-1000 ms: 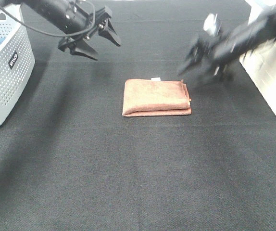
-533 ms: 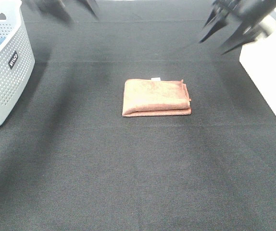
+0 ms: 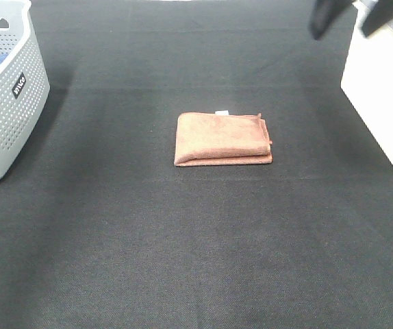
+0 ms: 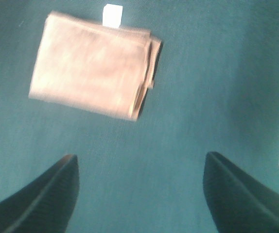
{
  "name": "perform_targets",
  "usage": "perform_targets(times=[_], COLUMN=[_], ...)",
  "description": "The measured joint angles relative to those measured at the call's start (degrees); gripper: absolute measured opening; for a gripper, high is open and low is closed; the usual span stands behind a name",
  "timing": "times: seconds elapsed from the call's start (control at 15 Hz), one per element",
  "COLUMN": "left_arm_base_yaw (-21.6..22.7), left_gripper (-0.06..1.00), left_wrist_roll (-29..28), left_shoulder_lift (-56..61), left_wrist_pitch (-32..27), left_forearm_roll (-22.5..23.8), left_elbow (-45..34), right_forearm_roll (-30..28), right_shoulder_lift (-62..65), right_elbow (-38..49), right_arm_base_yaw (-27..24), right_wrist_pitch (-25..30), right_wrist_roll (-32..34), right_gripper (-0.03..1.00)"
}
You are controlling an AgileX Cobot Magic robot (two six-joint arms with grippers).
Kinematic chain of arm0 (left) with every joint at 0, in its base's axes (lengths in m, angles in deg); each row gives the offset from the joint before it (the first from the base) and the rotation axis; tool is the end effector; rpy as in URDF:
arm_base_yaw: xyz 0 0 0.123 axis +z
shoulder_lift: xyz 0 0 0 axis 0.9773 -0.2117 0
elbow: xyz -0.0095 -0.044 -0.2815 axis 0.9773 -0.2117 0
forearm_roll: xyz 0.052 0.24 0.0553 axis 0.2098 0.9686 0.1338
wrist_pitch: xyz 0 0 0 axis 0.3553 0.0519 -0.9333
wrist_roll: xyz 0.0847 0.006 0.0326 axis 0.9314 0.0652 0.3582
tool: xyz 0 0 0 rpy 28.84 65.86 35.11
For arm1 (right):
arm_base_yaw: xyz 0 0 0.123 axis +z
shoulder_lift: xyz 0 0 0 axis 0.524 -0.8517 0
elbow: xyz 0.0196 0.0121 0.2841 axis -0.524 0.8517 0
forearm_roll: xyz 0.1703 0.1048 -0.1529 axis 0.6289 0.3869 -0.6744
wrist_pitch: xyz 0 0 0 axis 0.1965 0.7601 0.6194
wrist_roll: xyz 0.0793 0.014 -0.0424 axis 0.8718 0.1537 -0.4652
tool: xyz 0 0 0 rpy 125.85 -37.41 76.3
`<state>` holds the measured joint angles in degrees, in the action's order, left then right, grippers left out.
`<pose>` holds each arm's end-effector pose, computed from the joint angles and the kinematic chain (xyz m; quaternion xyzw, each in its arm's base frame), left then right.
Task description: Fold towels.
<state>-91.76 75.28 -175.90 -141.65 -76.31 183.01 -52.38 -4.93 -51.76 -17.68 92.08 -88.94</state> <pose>0.3025 -0.0845 0.4184 0.0797 0.9483 -0.0988 0.2910 0.3229 0.0871 0.3632 -0.1125 0.9686 0.0661 0.2116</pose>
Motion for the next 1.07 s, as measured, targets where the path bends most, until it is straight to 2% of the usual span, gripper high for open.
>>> perform_targets(times=[0.07, 0.2, 0.4, 0.47, 0.67, 0.87, 1.07], left_arm_base_yaw=[0.0, 0.0, 0.0, 0.0, 0.0, 0.0, 0.0], left_gripper=[0.75, 0.75, 0.75, 0.75, 0.75, 0.75, 0.75], left_wrist_roll=[0.0, -1.9, -2.3, -2.3, -2.3, 0.2, 4.5], left_shoulder_lift=[0.0, 12.0, 28.5, 36.9, 53.3, 67.7, 75.6], left_wrist_pitch=[0.0, -0.1, -0.1, -0.2, -0.3, -0.3, 0.1], left_forearm_roll=[0.0, 2.5, 3.0, 3.1, 3.3, 3.3, 3.1], left_elbow=[0.0, -13.9, -31.7, -39.4, -52.9, -61.5, -64.6], right_forearm_roll=[0.0, -0.5, -0.8, -1.3, -3.5, -4.6, -4.6], right_shoulder_lift=[0.0, 9.0, 23.1, 29.7, 43.0, 55.2, 66.1], right_elbow=[0.0, 10.2, 25.5, 33.0, 46.9, 56.1, 60.2], right_arm_base_yaw=[0.0, 0.0, 0.0, 0.0, 0.0, 0.0, 0.0], right_wrist_pitch=[0.0, 0.1, -0.6, -2.0, -3.3, -4.1, -4.9], right_wrist_roll=[0.0, 0.9, 1.2, 1.2, 1.2, 1.2, 0.0], right_gripper=[0.68, 0.68, 0.68, 0.68, 0.68, 0.68, 0.68])
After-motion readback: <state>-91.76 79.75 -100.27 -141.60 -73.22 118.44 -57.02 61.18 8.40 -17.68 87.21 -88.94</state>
